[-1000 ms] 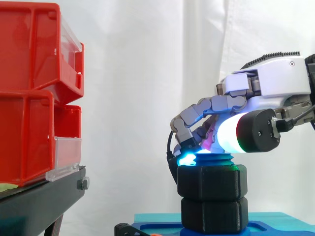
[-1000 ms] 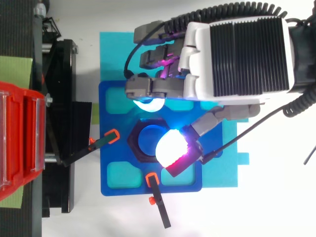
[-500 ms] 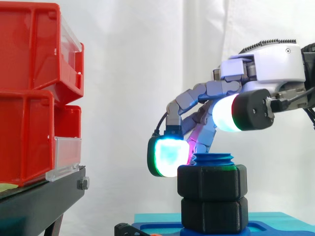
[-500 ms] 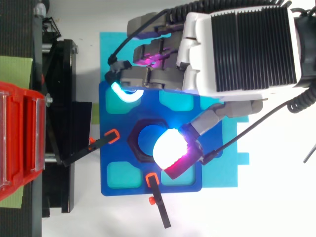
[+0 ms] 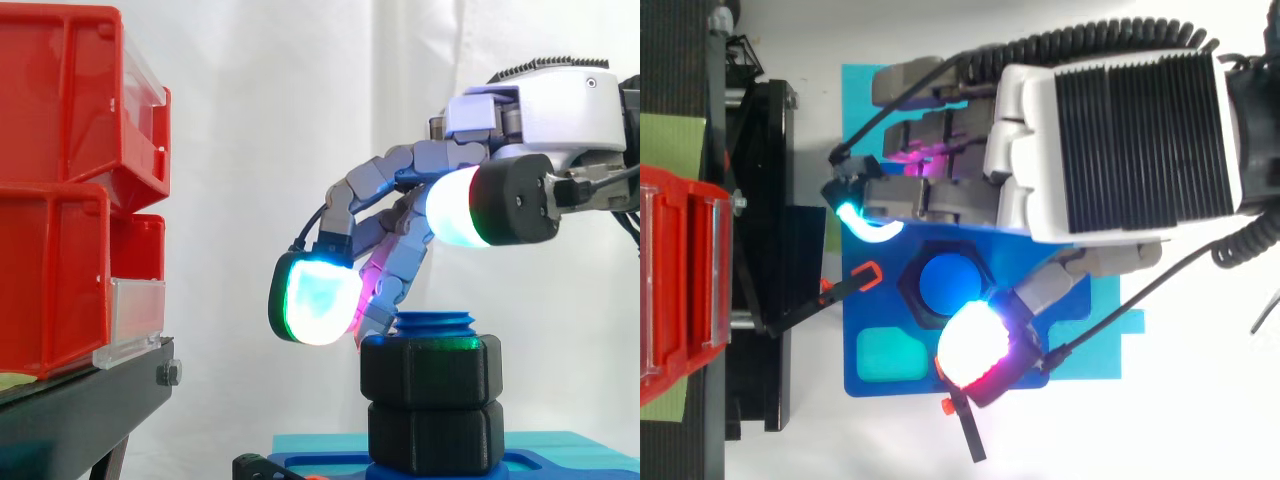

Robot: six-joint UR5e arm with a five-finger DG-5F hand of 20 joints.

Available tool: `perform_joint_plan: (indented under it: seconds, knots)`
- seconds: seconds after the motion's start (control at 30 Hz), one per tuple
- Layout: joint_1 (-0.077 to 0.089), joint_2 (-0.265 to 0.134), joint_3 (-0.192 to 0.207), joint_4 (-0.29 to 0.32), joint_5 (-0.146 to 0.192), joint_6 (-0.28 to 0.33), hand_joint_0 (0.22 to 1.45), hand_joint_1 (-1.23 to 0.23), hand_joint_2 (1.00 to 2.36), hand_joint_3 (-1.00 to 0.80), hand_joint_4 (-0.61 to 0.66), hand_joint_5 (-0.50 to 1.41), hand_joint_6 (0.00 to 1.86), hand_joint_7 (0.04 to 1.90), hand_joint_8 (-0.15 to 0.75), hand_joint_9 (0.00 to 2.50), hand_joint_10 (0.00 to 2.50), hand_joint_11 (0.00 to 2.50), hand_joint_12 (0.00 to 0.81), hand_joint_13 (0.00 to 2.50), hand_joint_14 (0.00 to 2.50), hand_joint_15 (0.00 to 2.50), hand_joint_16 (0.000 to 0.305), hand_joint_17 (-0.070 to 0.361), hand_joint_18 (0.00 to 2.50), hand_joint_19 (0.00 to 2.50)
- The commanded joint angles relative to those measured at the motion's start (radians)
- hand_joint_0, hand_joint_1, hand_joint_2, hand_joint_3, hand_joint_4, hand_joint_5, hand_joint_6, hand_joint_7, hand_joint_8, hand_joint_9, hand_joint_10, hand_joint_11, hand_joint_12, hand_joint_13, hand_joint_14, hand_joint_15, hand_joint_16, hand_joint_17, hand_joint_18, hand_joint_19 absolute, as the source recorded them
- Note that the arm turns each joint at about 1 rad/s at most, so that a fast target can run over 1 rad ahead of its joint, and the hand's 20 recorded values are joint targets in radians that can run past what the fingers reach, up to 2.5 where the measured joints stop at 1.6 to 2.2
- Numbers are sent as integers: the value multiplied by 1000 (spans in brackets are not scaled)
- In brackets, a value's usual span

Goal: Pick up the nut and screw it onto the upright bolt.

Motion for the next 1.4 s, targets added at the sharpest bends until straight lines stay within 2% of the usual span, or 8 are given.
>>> perform_joint_plan:
  seconds: [0.0, 0.27, 0.43, 0.6, 0.9, 1.03, 1.13, 1.37]
  knots:
    - [9, 0, -17, 18, 5, 0, 503, -179, 1000, -500, 220, -79, 503, 776, 231, 942, 0, 0, 215, 768, 0, 0, 27, 62, 453, 5]
    - [20, 0, -28, 47, 20, 15, 504, -177, 1000, -500, 236, -66, 503, 865, 233, 927, 0, 0, 217, 761, 0, 0, 27, 62, 438, 7]
    - [20, 0, -28, 40, 22, 15, 508, -176, 1000, -500, 232, -50, 504, 1031, 237, 924, 0, 0, 217, 757, 0, 0, 27, 61, 433, 10]
    - [18, 0, -28, 30, 22, 15, 510, -178, 1000, -500, 149, -31, 505, 1259, 240, 927, 0, 0, 217, 755, 0, 0, 27, 60, 429, 12]
    - [14, 0, -28, 18, 22, 15, 516, -186, 1000, -500, 131, -7, 502, 1466, 248, 956, 0, 0, 215, 770, 0, 0, 25, 57, 440, 13]
    - [6, 0, -29, 4, 22, 12, 517, -190, 1000, -500, 140, 3, 501, 1513, 253, 976, 0, 0, 215, 785, 0, 0, 25, 56, 451, 19]
    - [4, 0, -28, -5, 22, 12, 519, -193, 1000, -500, 148, -1, 535, 1453, 256, 983, 0, 0, 212, 790, 0, 0, 25, 56, 466, 28]
    - [-11, 0, -28, -22, 20, 11, 523, -201, 1000, -500, 144, -8, 617, 1318, 261, 1030, 0, 0, 203, 824, 0, 0, 24, 54, 508, 38]
